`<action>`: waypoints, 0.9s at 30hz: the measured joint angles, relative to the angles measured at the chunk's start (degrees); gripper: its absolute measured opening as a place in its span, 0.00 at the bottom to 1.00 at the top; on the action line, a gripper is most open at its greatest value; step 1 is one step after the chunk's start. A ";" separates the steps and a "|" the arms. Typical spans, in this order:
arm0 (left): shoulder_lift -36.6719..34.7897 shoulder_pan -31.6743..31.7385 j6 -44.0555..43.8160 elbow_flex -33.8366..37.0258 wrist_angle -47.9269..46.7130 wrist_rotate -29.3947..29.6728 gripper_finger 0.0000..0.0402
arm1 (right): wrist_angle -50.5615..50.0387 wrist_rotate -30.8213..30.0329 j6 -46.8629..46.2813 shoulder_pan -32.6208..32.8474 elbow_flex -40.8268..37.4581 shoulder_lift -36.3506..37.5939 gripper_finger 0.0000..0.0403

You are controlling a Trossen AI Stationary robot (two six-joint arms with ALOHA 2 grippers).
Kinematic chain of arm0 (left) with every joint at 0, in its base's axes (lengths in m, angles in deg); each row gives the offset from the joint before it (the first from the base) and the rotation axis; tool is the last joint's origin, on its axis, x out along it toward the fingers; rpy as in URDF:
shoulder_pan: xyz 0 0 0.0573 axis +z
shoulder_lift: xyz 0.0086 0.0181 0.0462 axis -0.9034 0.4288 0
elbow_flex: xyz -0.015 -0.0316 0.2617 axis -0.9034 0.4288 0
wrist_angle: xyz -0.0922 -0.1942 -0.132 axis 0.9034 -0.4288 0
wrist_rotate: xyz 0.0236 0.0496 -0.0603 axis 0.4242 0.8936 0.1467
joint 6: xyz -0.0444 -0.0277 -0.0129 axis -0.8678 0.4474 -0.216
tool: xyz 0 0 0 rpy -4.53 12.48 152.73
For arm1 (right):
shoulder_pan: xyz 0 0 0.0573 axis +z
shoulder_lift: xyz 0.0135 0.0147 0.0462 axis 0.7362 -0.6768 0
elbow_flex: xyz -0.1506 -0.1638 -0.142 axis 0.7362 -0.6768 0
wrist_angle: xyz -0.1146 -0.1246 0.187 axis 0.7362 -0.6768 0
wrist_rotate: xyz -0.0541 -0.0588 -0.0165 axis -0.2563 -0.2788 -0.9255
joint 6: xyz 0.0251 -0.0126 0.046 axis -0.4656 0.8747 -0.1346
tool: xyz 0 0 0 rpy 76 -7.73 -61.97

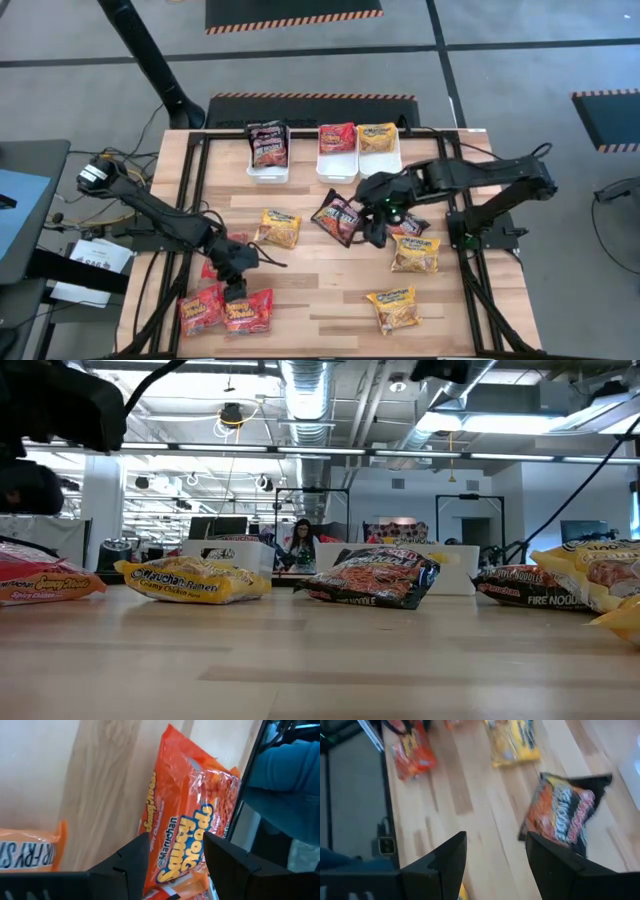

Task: Sort Maruchan noodles
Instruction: Put the red noodle pack into the middle white bin

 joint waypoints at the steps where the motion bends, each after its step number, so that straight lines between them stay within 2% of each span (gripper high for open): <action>1: 0.00 -0.27 -0.50 0.48 1.25 -0.01 0.43 | 1.17 0.02 0.00 0.00 0.20 -0.42 0.57; 4: 0.00 -0.84 -2.02 1.90 4.21 0.23 0.43 | -0.19 0.54 0.02 0.01 0.18 -1.57 0.57; 11: 0.28 -1.24 -1.05 2.10 4.02 2.39 0.43 | 1.73 3.06 0.05 0.39 0.14 -2.88 0.57; 15: 3.52 -1.26 -0.01 2.08 4.89 2.55 0.43 | 2.62 3.12 0.04 0.43 0.22 -3.03 0.57; 23: 12.83 -1.37 -0.50 1.82 11.89 -1.04 0.43 | 2.46 3.12 0.04 0.42 0.16 -3.05 0.57; 27: 13.86 -1.51 -0.80 1.50 12.54 -1.92 0.43 | 2.41 3.11 0.04 0.39 0.16 -3.05 0.57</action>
